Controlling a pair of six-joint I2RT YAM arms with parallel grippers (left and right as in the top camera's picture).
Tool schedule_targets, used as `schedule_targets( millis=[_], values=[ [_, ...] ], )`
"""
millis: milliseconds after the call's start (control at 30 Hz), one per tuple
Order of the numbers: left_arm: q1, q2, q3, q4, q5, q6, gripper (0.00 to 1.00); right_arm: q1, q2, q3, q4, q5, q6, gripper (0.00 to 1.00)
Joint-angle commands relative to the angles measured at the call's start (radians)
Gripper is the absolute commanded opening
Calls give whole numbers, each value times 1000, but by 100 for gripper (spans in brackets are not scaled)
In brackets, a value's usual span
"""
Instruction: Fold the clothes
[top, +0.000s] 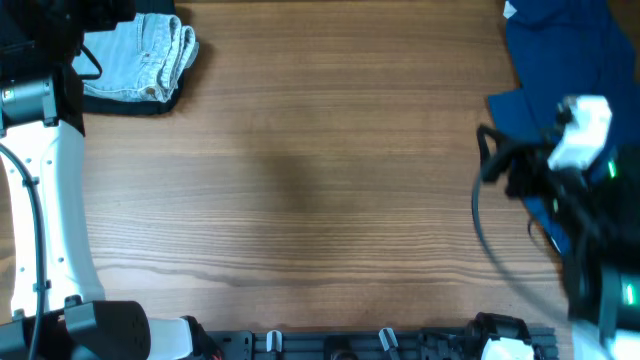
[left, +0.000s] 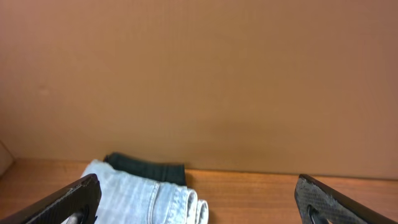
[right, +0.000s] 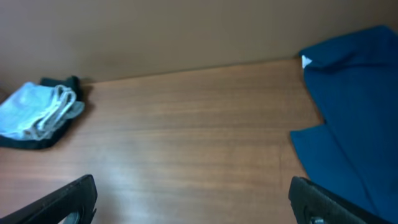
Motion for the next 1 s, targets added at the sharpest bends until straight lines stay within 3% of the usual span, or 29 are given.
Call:
schedule_targets(
  millis=[0, 300, 433, 633, 767, 967],
  values=[
    [-4, 7, -5, 3, 12, -9, 100, 3, -123, 12, -79, 16, 90, 100],
    [-4, 8, -5, 3, 12, -8, 100, 3, -198, 8, -234, 99, 75, 100],
    [-4, 8, -5, 3, 12, -8, 100, 3, -197, -10, -216, 150, 75, 100],
    [-4, 8, -5, 3, 12, -9, 100, 3, -274, -224, 147, 183, 75, 100],
    [-4, 8, -5, 3, 12, -9, 100, 8, -417, -498, 471, 160, 76, 100],
    [-4, 8, -5, 3, 12, -8, 100, 47, -657, -823, 654, 166, 74, 100]
  ],
)
